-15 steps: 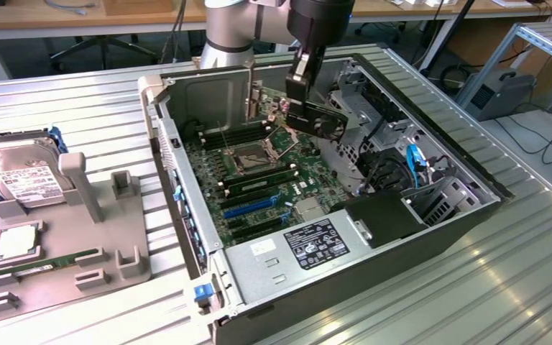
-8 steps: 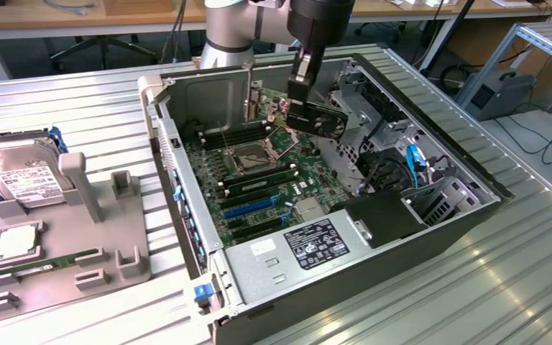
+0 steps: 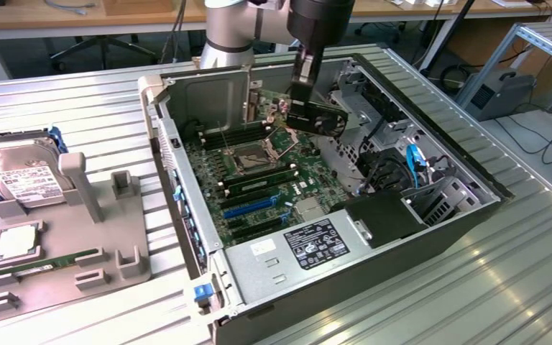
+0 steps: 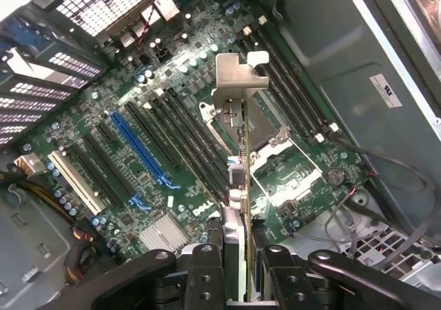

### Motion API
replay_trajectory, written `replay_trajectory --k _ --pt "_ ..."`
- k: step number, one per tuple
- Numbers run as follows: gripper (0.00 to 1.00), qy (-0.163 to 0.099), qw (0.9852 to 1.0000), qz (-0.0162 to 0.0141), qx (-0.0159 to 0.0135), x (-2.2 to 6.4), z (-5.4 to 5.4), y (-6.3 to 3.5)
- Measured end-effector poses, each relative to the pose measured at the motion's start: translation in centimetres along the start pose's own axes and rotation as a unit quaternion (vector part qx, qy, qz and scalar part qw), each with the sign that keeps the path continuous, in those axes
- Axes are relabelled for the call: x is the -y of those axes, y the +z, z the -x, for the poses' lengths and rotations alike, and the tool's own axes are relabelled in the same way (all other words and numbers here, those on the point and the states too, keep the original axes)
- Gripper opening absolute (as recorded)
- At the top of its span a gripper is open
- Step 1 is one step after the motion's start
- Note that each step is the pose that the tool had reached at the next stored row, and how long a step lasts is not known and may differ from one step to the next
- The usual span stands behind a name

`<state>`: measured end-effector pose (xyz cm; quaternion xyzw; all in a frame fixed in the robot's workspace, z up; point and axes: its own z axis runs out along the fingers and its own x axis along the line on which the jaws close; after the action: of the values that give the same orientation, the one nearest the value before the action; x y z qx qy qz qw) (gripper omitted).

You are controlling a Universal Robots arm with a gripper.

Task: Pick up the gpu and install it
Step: 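Insert the gpu into the slot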

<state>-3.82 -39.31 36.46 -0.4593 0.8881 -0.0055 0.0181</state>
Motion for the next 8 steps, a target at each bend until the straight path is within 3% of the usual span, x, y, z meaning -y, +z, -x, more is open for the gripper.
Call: replay_trajectory --k 8 --pt "0.27 -0.034 0.9994 0.0008 0.0007 0.00 0.00 0.03"
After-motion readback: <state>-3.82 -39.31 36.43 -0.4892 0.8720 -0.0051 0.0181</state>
